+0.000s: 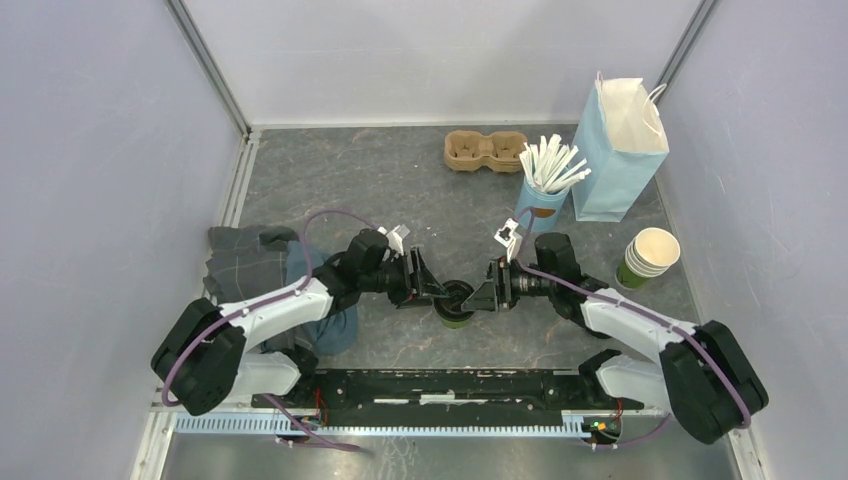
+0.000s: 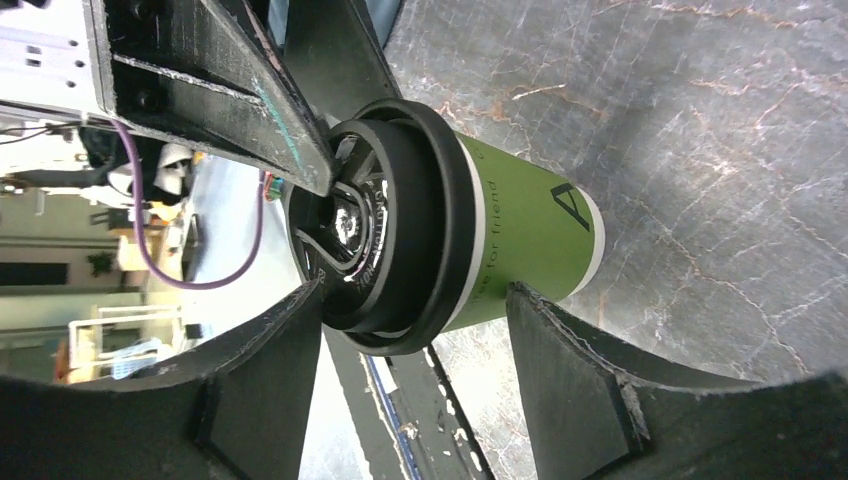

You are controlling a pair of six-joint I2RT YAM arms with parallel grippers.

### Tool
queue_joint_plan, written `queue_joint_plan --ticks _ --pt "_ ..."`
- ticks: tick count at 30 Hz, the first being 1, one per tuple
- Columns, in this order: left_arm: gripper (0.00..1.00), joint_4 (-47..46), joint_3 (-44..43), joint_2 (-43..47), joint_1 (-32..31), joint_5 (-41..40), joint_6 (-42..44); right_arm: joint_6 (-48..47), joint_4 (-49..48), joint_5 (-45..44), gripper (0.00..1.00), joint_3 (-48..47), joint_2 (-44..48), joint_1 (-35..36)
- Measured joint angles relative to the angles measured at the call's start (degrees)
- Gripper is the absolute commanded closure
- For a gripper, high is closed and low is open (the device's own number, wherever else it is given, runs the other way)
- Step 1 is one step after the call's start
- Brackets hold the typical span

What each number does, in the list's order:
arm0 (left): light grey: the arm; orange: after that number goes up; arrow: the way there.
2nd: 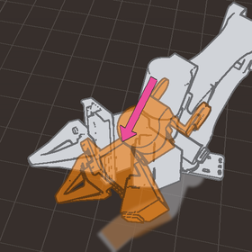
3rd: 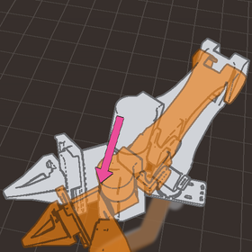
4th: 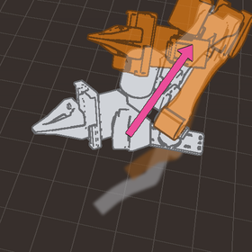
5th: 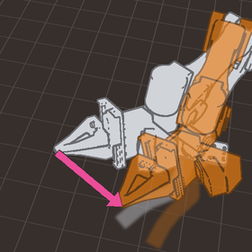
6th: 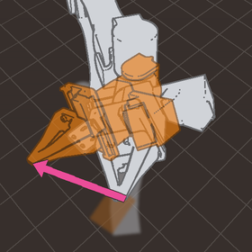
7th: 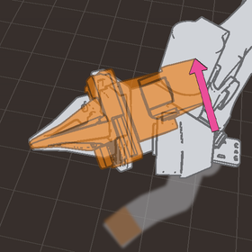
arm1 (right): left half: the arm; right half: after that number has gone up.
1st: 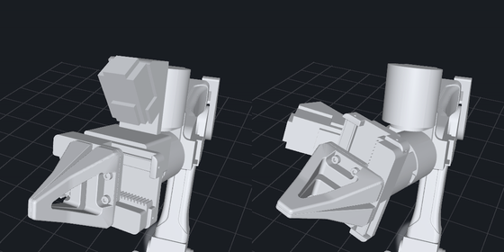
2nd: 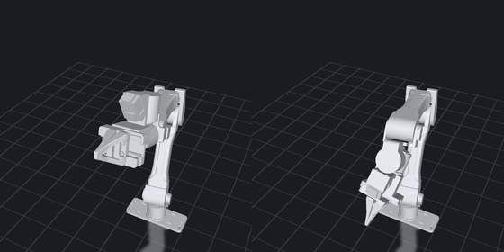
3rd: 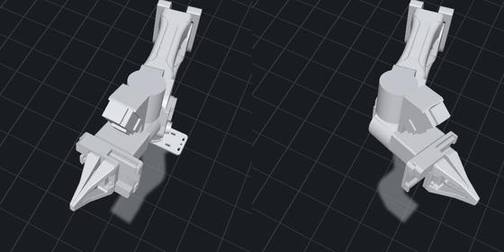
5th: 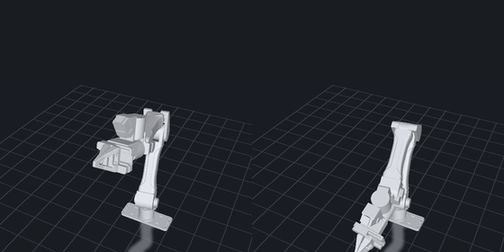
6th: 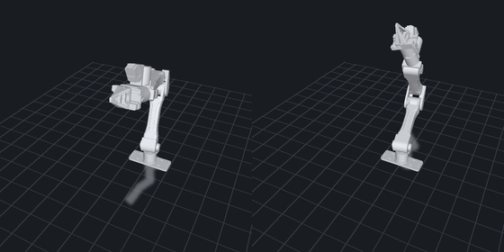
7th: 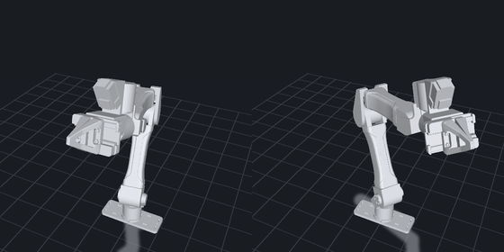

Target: Pack the takeout coffee

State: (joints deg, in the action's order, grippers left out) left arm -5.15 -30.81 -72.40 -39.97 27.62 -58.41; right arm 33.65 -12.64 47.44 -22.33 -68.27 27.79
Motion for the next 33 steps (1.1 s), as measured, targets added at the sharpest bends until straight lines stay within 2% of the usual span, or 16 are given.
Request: queue_joint_plan --ticks 4,10,17,24,27,29,33 --pt "0.17 12.3 -6.7 -0.9 -0.4 -2.1 6.4 -3.1 7.1 -3.2 0.25 -3.1 2.3 1.1" --pt "0.12 23.9 -13.5 -2.3 -0.7 -3.5 11.5 -6.8 18.8 -6.5 0.17 -9.0 1.8 1.4" --pt "0.1 26.7 -14.8 -1.9 -0.7 -1.9 11.6 -10.8 27.9 -10.4 0.16 -16.3 0.1 1.3" --pt "0.09 24.2 -14.5 -2.3 -1.1 0.2 10.0 -11.6 29.6 -10.1 0.17 -20.3 -2.8 0.4" --pt "0.14 23.4 -15.0 -4.4 -1.0 0.5 9.6 -11.5 29.4 -9.6 0.24 -20.8 -3.9 0.1" --pt "0.23 23.0 -15.6 -6.3 -1.0 0.6 9.3 -11.5 28.5 -8.7 0.32 -20.8 -5.6 -0.1" --pt "0.32 22.3 -15.7 -8.6 -1.0 0.9 8.5 -10.2 22.5 -5.5 0.35 -18.4 -8.7 -0.4"
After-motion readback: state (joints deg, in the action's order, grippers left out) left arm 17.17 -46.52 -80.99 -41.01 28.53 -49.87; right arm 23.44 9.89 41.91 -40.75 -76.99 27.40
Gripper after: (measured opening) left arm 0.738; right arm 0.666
